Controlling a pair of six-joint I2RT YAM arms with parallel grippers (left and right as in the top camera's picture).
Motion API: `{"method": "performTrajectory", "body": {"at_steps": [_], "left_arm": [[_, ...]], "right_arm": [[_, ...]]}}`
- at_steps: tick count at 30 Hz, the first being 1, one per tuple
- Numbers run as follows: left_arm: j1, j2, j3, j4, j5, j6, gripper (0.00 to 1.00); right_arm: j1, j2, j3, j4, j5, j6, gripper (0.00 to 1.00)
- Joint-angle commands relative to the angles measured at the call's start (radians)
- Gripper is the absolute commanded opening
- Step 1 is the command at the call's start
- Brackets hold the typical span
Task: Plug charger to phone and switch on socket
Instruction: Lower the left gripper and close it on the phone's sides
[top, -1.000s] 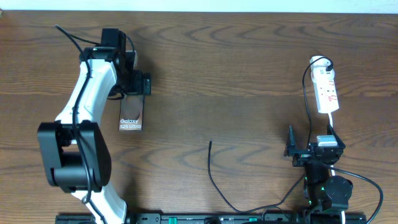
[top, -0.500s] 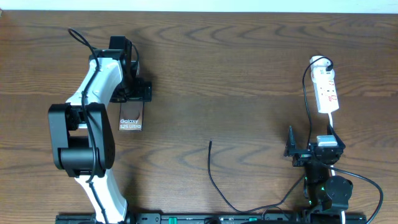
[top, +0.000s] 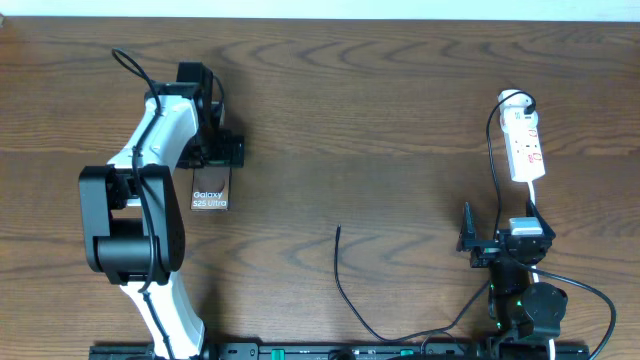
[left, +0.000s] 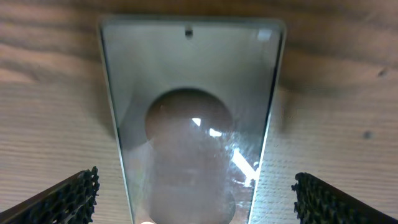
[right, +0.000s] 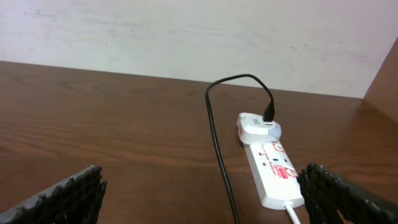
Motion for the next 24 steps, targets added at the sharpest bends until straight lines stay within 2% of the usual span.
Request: {"method": "performTrajectory", "body": {"at_steps": [1, 24], "left_arm": [[0.005, 0.019, -0.034, 0.0, -0.017, 0.003, 0.99], [0.004, 0.019, -0.073, 0.051, -0.024, 0.003, 0.99]], "right_arm": [[0.008, -0.005, -0.001, -0.005, 0.008, 0.011, 0.99], [0.008, -0.005, -0.001, -0.005, 0.008, 0.011, 0.99]]}}
